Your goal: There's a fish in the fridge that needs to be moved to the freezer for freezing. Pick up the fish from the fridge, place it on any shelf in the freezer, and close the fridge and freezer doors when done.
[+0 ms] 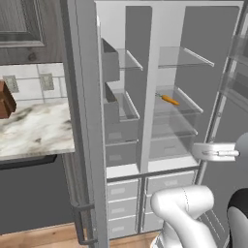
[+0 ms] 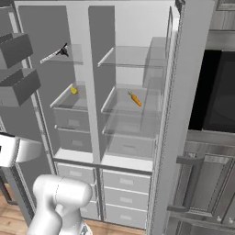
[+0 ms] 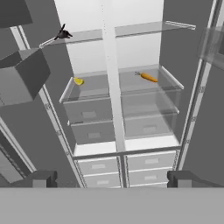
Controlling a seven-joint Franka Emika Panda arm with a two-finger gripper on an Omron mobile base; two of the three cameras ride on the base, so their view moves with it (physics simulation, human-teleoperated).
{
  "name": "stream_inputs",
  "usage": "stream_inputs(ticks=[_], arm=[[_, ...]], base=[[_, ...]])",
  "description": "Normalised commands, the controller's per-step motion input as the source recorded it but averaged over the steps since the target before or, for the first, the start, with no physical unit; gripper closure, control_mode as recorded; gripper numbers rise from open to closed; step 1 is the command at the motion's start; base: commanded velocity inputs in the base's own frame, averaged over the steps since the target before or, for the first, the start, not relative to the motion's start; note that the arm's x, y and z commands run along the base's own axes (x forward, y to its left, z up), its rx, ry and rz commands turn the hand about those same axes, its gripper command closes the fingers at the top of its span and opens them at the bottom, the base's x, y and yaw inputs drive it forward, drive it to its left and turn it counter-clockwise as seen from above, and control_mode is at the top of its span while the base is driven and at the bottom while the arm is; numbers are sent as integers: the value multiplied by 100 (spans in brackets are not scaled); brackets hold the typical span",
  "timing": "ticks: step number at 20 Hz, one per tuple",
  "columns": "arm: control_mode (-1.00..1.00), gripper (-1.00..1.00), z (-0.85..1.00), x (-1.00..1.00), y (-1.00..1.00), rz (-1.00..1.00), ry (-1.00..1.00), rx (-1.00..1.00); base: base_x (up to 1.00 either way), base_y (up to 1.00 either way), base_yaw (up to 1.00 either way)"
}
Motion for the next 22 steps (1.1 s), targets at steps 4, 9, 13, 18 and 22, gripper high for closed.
stream_inputs(ticks=[4,9,13,18,22], arm=[[100,-100,0,0,0,0,0,0],[100,-100,0,0,0,0,0,0],[100,-100,0,0,0,0,0,0],[100,-100,0,0,0,0,0,0],[100,-100,0,0,0,0,0,0]], base=[[-24,-7,0],[-61,0,0],[-28,-3,0],[-11,-3,0],[-21,-8,0]])
